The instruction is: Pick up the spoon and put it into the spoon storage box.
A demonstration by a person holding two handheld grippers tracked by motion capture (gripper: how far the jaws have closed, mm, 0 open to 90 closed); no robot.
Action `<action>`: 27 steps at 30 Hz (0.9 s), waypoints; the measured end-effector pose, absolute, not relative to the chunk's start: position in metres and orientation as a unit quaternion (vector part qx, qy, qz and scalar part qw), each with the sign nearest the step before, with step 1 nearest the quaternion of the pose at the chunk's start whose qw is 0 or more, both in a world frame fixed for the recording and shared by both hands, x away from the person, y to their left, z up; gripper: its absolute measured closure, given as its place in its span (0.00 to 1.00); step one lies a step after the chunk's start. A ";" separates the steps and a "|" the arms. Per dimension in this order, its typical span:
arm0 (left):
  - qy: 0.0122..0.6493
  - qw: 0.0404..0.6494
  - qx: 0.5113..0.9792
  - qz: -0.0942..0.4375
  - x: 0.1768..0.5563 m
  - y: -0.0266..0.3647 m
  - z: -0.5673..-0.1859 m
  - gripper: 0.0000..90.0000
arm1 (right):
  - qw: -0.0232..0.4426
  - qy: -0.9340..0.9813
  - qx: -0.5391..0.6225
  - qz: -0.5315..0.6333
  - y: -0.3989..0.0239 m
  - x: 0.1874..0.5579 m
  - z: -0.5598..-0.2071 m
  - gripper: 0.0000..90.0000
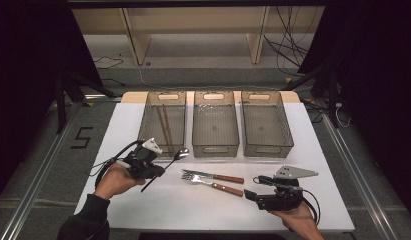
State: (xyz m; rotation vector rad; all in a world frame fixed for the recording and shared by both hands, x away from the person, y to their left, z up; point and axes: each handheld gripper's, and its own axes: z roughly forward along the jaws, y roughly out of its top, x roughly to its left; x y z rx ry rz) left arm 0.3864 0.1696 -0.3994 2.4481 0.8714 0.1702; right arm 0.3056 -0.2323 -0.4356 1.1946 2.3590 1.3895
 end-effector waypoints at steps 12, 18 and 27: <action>0.335 0.313 0.886 0.074 0.407 0.152 -0.385 0.94 | 0.091 0.781 0.395 0.476 -0.233 0.302 -0.435 0.26; 0.336 0.327 0.880 0.075 0.416 0.143 -0.378 0.94 | 0.091 0.780 0.395 0.477 -0.233 0.302 -0.435 0.26; 0.342 0.354 0.868 0.070 0.436 0.124 -0.365 0.94 | 0.092 0.778 0.394 0.480 -0.233 0.301 -0.435 0.26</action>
